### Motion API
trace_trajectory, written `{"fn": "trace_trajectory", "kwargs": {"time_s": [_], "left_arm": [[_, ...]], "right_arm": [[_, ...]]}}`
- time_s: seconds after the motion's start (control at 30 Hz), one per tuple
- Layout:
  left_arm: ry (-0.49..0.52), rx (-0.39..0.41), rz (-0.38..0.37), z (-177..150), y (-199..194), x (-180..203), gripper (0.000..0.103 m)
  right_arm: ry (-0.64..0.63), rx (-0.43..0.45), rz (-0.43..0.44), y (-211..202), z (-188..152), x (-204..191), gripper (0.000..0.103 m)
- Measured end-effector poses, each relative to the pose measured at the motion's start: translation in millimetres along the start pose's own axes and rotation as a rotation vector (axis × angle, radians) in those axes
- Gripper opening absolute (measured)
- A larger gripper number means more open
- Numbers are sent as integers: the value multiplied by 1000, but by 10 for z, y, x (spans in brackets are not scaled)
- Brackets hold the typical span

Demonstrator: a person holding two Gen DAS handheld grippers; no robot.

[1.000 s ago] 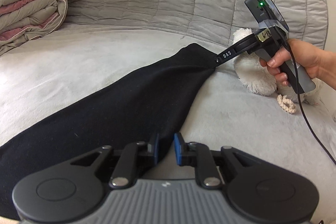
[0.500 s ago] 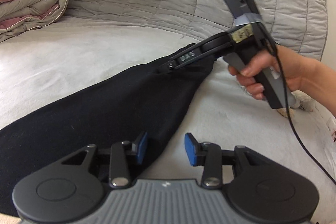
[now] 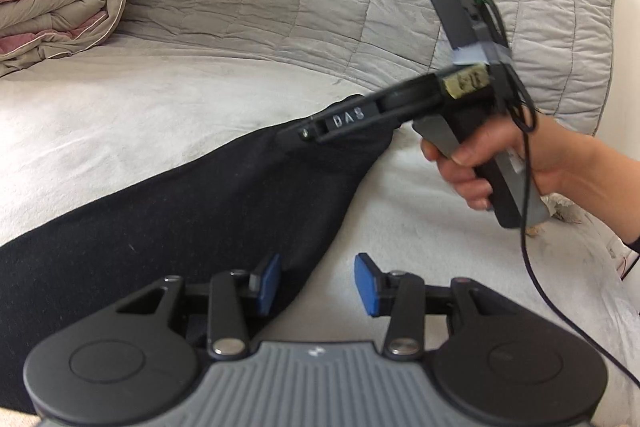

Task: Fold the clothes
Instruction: 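Release the sleeve and open both grippers above the black fabric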

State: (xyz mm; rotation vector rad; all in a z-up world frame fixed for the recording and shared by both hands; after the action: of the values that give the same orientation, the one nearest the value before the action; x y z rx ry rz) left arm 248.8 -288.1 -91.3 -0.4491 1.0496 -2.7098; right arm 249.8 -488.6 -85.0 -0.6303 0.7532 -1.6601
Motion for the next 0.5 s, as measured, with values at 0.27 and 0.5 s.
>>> {"fn": "trace_trajectory", "kwargs": {"time_s": [0.27,0.5], "left_arm": [[8,-12,-9,-13,32,2,49],[3,-9,-16,-25,23,5,49]], "right_arm": [[23,22,35,340,167,0,64],[-2,58,166,215,336,214,63]]}}
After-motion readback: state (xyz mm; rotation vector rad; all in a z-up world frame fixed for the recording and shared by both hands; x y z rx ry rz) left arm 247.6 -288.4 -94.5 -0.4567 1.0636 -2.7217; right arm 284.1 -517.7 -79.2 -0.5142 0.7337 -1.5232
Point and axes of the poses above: each gripper's, at about its wrist camera, not at the fingertips, and y roughly the way its jaws point, x to its right, z to its top, the point moved 4 cm from there along y, roughly the way its jaws point, and after that the axes turned 10 degrees about -x, right-handed, at the moved point
